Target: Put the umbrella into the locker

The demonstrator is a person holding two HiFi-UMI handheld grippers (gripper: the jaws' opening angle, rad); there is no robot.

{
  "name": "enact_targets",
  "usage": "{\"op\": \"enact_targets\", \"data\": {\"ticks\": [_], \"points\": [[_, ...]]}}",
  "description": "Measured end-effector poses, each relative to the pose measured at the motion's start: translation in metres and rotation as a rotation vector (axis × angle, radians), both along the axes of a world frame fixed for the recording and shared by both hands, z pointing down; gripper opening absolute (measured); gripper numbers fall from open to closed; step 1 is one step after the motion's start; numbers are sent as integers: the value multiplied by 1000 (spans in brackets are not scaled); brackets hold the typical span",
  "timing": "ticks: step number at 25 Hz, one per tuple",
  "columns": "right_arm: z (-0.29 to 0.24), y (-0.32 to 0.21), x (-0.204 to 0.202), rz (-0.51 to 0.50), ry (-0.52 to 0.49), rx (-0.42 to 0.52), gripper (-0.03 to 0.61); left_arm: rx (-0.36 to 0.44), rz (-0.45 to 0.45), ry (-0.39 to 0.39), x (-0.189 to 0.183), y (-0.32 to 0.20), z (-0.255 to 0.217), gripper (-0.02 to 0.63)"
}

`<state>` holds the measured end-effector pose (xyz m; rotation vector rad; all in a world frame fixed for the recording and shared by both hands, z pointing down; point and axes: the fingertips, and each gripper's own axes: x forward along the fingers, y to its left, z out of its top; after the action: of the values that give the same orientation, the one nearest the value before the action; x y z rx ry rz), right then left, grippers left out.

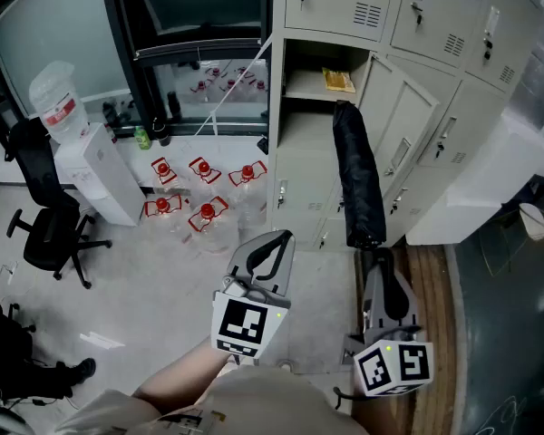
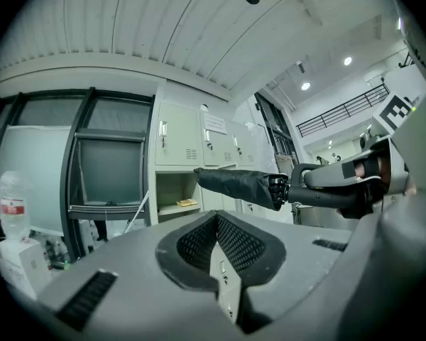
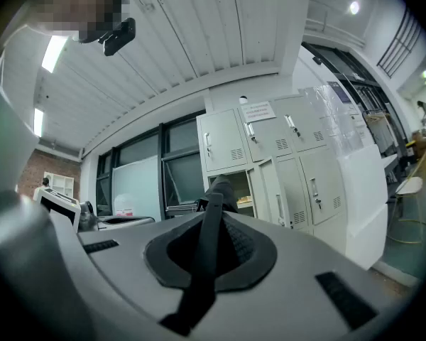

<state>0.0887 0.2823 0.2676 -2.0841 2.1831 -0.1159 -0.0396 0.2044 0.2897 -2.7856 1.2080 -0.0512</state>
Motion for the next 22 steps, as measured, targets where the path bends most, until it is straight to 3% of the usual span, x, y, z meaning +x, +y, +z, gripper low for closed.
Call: {"op": "enact_targets", "data": {"ticks": [10, 22], "points": [[0, 8, 6, -13, -63, 13, 12, -11, 3, -21, 2, 8, 6, 8], [6, 15, 25, -24, -51, -12, 12, -7, 4, -37, 24, 17, 9, 8]]}}
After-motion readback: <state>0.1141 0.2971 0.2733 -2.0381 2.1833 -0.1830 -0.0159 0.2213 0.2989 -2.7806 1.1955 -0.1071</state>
